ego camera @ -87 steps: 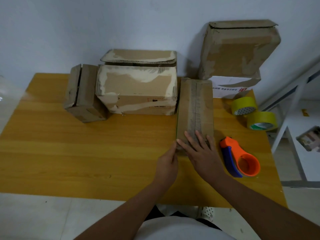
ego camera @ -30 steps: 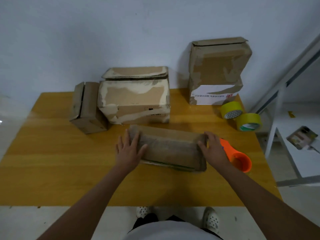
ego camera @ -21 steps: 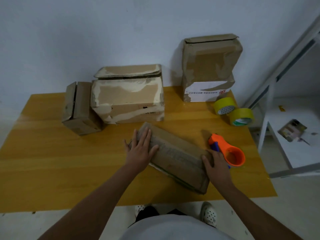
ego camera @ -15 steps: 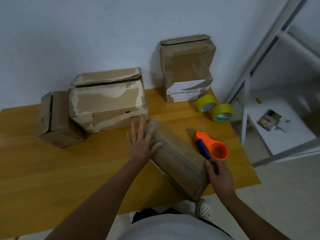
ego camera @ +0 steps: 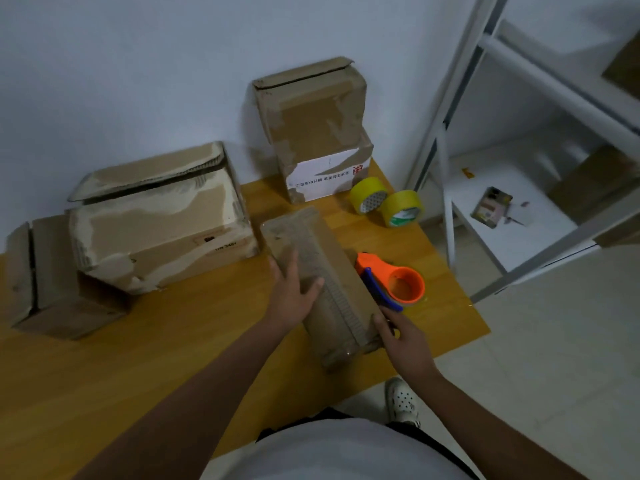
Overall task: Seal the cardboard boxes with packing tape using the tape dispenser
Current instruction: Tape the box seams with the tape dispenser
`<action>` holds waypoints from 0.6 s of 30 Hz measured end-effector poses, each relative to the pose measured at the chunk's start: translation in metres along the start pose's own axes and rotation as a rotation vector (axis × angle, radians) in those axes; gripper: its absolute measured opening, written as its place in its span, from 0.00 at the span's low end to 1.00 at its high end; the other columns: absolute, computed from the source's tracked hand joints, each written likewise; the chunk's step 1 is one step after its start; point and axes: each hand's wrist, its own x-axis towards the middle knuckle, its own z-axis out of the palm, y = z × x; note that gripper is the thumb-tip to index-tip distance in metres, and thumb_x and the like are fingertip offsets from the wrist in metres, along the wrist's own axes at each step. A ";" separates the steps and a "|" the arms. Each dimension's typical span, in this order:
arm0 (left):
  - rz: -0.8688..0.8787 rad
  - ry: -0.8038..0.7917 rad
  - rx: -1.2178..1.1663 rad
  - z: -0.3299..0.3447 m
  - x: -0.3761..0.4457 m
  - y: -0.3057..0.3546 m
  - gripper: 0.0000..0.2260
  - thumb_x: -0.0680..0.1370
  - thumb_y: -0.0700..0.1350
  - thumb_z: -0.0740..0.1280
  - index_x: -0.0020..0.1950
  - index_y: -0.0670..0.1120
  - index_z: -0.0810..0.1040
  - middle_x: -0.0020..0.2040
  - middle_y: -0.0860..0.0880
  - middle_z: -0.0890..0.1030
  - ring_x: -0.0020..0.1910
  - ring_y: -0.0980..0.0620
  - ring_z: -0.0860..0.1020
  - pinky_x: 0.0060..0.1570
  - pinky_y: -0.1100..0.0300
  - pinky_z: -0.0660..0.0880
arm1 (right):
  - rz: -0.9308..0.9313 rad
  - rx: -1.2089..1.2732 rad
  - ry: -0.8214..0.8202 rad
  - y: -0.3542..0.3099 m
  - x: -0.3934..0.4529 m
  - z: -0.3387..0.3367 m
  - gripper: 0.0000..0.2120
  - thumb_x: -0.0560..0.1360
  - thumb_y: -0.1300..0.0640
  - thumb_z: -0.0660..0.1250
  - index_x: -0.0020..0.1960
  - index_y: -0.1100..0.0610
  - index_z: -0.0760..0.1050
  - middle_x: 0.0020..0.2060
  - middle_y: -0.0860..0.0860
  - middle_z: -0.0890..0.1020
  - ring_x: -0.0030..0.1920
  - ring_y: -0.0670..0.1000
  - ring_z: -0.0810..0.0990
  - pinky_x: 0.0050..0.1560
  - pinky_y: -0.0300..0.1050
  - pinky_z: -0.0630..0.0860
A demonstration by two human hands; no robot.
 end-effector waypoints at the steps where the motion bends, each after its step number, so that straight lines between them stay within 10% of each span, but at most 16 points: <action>1: 0.006 -0.042 0.019 -0.001 -0.008 -0.003 0.39 0.78 0.60 0.65 0.80 0.57 0.44 0.79 0.47 0.30 0.80 0.43 0.44 0.74 0.45 0.58 | -0.014 0.021 -0.015 -0.004 0.001 0.004 0.17 0.80 0.52 0.63 0.67 0.54 0.75 0.54 0.46 0.80 0.52 0.39 0.78 0.51 0.35 0.77; 6: 0.124 -0.259 0.060 -0.007 -0.055 -0.028 0.49 0.69 0.67 0.69 0.80 0.61 0.42 0.76 0.54 0.26 0.80 0.49 0.41 0.76 0.48 0.59 | -0.064 0.008 -0.048 -0.016 0.013 0.018 0.18 0.80 0.54 0.65 0.69 0.56 0.73 0.55 0.45 0.79 0.50 0.38 0.76 0.49 0.27 0.72; 11: 0.166 -0.160 0.226 -0.010 -0.047 -0.032 0.46 0.74 0.56 0.72 0.80 0.59 0.42 0.75 0.51 0.24 0.80 0.46 0.45 0.73 0.48 0.66 | -0.084 0.011 -0.096 -0.033 0.034 0.027 0.20 0.81 0.56 0.63 0.71 0.60 0.69 0.62 0.55 0.78 0.59 0.50 0.77 0.62 0.52 0.75; 18: 0.132 -0.054 0.260 -0.021 -0.023 -0.033 0.41 0.77 0.52 0.71 0.80 0.60 0.47 0.77 0.54 0.28 0.79 0.45 0.52 0.71 0.47 0.68 | -0.085 -0.032 -0.206 -0.052 0.072 0.032 0.22 0.82 0.52 0.60 0.74 0.57 0.67 0.67 0.54 0.74 0.67 0.55 0.73 0.65 0.53 0.72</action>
